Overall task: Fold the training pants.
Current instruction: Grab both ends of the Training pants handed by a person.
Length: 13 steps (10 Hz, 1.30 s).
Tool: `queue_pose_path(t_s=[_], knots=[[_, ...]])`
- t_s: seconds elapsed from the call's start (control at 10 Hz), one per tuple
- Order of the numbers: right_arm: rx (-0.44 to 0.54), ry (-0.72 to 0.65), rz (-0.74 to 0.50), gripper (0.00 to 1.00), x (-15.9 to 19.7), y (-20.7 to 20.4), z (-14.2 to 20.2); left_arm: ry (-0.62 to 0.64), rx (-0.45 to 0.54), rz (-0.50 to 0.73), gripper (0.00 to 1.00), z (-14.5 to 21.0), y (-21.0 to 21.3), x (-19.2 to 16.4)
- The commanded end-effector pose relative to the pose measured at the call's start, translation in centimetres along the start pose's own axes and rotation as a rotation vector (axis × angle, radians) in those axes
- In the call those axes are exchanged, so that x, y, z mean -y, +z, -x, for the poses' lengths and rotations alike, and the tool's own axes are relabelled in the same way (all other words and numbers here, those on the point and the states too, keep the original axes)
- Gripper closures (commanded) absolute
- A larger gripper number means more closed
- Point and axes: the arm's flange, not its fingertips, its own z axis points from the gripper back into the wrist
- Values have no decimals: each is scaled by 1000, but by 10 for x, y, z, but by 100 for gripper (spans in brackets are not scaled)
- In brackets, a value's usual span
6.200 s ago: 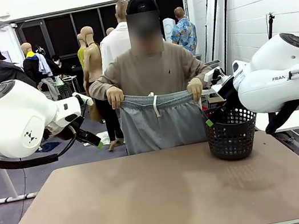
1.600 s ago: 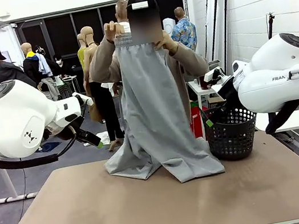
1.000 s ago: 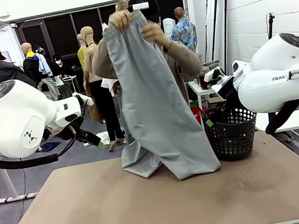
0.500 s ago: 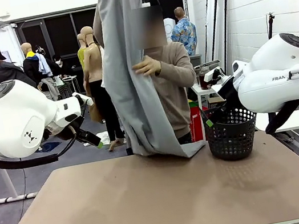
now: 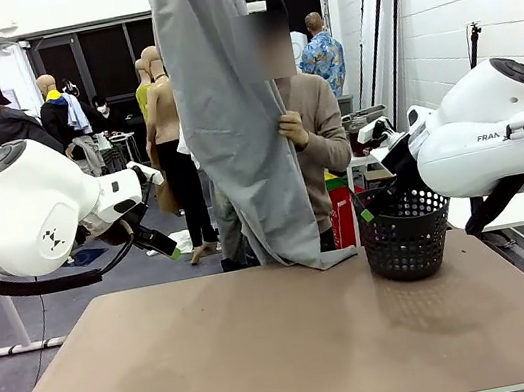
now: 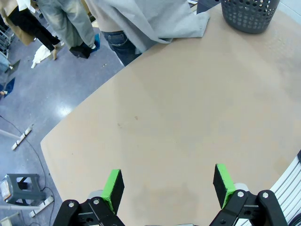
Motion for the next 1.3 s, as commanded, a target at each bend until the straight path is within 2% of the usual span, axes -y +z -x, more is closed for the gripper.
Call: queue_pose_path(t_s=[0.0, 1.2], knots=[[0, 0, -3, 0, 0, 0, 0, 1, 1, 3, 0, 0, 1, 0], [0, 0, -3, 0, 0, 0, 0, 1, 1, 3, 0, 0, 1, 0]])
